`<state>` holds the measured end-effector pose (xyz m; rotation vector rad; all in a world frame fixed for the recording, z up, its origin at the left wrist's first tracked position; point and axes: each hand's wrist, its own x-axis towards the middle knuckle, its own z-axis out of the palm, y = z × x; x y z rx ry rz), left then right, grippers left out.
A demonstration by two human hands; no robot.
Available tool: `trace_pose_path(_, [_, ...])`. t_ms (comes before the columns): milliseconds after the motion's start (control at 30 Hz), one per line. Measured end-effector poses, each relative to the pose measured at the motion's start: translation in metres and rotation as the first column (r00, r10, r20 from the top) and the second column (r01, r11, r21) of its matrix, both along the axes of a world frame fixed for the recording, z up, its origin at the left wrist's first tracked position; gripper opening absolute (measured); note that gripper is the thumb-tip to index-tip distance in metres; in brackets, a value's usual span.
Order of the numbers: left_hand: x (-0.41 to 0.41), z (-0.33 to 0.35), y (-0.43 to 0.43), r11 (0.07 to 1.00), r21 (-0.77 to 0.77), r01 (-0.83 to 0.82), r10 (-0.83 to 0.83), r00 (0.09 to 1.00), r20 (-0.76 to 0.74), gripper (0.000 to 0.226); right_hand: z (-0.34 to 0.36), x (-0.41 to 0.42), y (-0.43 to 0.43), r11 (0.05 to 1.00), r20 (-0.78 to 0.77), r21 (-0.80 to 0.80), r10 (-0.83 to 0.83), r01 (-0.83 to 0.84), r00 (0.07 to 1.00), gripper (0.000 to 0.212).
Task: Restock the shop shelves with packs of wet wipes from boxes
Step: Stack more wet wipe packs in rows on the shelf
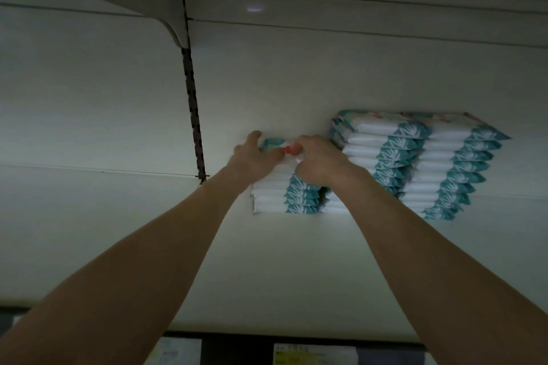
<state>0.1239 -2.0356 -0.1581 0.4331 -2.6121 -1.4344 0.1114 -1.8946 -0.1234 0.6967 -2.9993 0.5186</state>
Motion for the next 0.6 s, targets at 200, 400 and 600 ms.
trace_pose_path(200, [0.004,0.013,0.008,0.728,-0.615,0.303,-0.328,0.942,0.076,0.069,-0.012,-0.001,0.0,0.992,-0.061,0.094,0.086,-0.08,0.994,0.053])
trace_pose_path(400, [0.014,0.024,0.01,0.389,-0.896,0.216,-0.197,0.969,0.148,0.049,-0.018,0.003,-0.002,0.986,-0.273,0.148,0.119,-0.081,0.955,0.046])
trace_pose_path(600, [0.019,0.014,0.017,0.294,-0.932,0.214,-0.171,0.971,0.169,0.051,-0.038,0.001,-0.004,0.98,-0.326,0.186,0.13,-0.071,0.936,0.056])
